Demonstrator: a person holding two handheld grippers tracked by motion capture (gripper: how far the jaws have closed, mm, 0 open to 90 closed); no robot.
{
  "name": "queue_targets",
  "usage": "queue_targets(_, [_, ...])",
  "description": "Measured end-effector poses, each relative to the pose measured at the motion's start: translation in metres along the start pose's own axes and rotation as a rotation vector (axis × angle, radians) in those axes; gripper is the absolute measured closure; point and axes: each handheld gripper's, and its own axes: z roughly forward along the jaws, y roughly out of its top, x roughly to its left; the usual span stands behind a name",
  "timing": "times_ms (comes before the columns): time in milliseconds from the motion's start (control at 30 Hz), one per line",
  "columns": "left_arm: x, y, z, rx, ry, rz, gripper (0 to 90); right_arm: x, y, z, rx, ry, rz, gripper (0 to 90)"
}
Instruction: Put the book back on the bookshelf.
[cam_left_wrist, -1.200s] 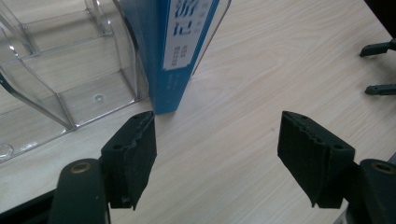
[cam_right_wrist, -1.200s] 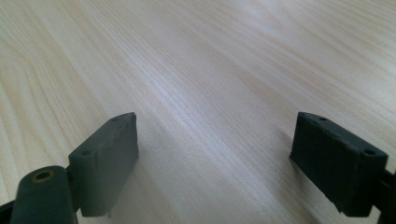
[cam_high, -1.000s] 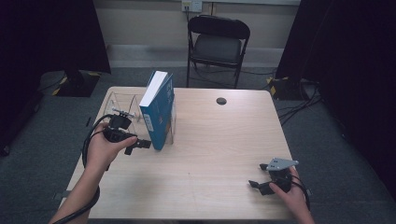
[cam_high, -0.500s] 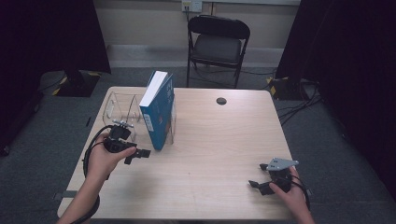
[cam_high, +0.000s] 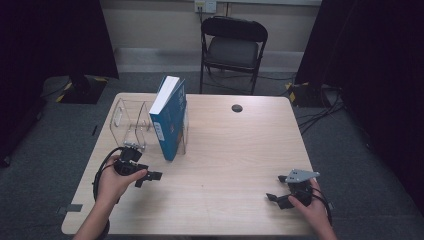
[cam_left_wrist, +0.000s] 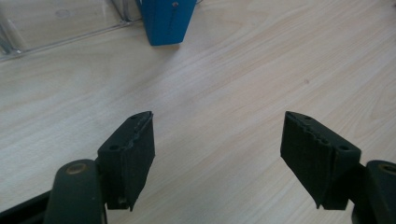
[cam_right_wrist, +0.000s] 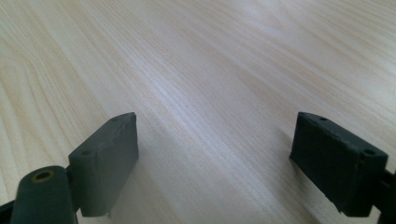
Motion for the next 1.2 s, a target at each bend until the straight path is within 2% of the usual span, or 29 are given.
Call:
queue_targets(267, [0.004,-0.012,0.007,-0.014,-0.002,-0.015,25.9,0.000,0.000,0.000,0.000,0.000,0.000,13.8])
queue_targets(467, [0.005,-0.020,0.012,-0.002,-0.005,-0.002,25.8,0.000,0.000,0.000,0.000,-0.001,0.000,13.9])
queue_targets(533, [0.004,-0.023,0.014,0.006,0.015,0.014,25.8,0.000,0.000,0.000,0.000,-0.001,0.000,13.8])
queue_targets(633, [0.004,-0.027,0.018,0.001,-0.001,0.020,25.7,0.000,0.000,0.000,0.000,0.000,0.000,13.8])
queue_targets(900, [0.003,-0.034,0.023,0.000,0.027,0.047,22.6,0.000,0.000,0.000,0.000,0.000,0.000,13.8])
queue_targets(1033, [0.004,-0.039,0.026,0.006,0.026,0.056,22.8,0.000,0.000,0.000,0.000,0.000,0.000,13.8])
queue_targets(1200, [0.003,-0.043,0.028,-0.015,0.043,0.079,23.0,0.000,0.000,0.000,0.000,-0.001,0.000,13.9])
